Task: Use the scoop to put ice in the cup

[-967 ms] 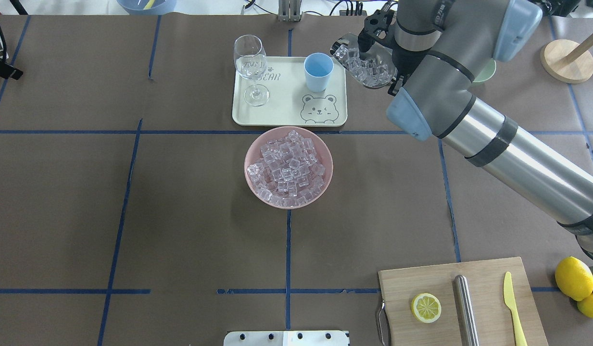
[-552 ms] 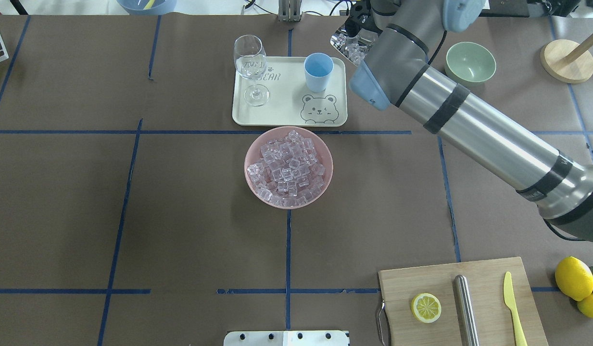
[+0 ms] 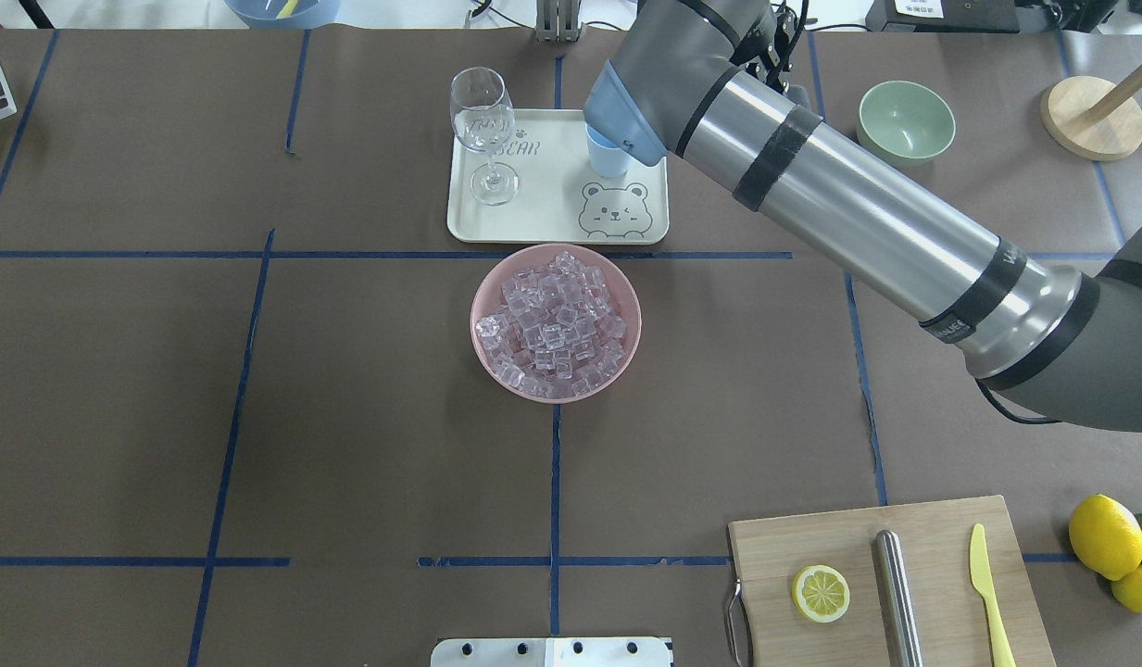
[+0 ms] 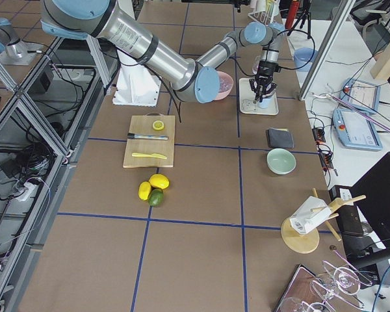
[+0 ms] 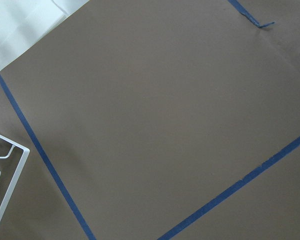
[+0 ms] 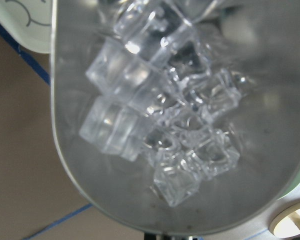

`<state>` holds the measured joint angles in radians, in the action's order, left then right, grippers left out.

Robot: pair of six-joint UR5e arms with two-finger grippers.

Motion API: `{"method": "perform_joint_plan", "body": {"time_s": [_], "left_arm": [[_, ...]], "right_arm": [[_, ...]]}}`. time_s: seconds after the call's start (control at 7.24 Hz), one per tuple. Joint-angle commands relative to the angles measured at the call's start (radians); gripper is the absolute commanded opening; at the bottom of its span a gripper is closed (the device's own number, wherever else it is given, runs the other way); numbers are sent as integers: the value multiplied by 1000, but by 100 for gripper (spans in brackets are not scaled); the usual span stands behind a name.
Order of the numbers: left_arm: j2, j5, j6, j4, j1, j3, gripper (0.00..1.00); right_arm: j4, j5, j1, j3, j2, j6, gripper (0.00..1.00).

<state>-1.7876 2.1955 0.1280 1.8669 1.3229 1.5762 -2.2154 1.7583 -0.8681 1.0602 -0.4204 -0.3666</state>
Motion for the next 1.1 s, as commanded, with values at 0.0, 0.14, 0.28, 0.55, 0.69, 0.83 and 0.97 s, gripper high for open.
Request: {"method": "perform_joint_plan", "body": {"time_s": [0.0,0.14,0.28,0.55,0.69,0.83,0.97], "left_arm": [[1,1,1,0,-1,1,100],[1,1,1,0,-1,1,100],[1,0,1,0,-1,-2,100],[1,0,2,0,-2,-5,100],[1,0,2,0,-4,-5,100],[-1,0,2,0,-5,-8,100],[-1,0,2,2,-5,-8,100]], "right_arm": [[-33,-39,37,-5,0,-28,0],[-53,-58,41,-8,2,-34,0],[-61,-62,38,-12,5,-35,0],[-63,-80,34,-31,3,-67,0],[-63,-88,26,-43,5,-74,0],[-67,-104,26,-46,11,-80,0],[-99,-118,24,-48,25,-84,0]]}}
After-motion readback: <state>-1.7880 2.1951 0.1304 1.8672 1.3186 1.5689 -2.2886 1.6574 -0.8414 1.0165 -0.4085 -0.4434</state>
